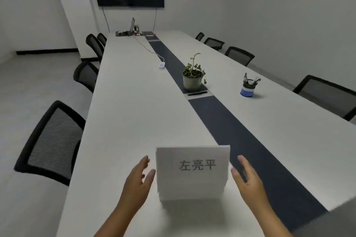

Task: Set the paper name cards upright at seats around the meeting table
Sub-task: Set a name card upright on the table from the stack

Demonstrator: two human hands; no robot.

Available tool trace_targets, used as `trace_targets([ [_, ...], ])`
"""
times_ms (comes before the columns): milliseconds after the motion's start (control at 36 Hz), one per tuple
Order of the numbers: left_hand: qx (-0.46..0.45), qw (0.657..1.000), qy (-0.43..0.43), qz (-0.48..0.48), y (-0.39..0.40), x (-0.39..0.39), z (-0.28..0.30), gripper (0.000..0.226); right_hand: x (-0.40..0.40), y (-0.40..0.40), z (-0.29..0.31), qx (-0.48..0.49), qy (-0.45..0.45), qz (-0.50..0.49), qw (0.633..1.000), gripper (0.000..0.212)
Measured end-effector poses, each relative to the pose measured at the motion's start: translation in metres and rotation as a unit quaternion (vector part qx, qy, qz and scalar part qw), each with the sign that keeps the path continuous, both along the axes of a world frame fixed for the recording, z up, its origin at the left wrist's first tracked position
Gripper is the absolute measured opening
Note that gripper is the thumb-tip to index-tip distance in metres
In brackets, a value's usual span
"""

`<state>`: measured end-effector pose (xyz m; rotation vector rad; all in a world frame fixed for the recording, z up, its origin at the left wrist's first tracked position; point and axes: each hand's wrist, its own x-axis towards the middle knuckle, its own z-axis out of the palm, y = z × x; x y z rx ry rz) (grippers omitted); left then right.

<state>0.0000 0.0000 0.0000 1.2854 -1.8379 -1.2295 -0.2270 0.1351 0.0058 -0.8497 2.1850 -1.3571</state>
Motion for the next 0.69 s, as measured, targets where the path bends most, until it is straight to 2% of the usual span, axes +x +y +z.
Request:
trace_targets([
  [83,-0.015,0.998,-0.032,-0.048,-0.021,-0.019,0.002,0.045,-0.002,-0.021,0.001,-0.015,-0.052,0.046,0.997,0.044],
  [167,0.027,0.998,-0.004,-0.061,-0.025,-0.025,0.0,0.036,-0.002,-0.03,-0.002,-0.022,-0.088,0.057,0.994,0.036],
  [333,0.039,0.998,0.032,-0.047,-0.028,-0.025,-0.006,0.038,-0.004,-0.036,-0.008,-0.053,-0.126,0.033,0.99,0.034],
  [472,0.055,0.994,0.042,-0.088,-0.027,-0.027,-0.004,0.034,-0.004,-0.04,-0.01,-0.057,-0.149,0.052,0.986,0.034],
  [639,0.117,0.987,0.034,-0.108,-0.028,-0.024,-0.013,0.046,-0.004,-0.04,-0.012,-0.035,-0.162,0.077,0.983,0.034],
  [694,0.135,0.983,0.023,-0.119,-0.031,-0.022,-0.014,0.054,-0.009,-0.038,-0.015,-0.009,-0.18,0.092,0.979,0.041],
])
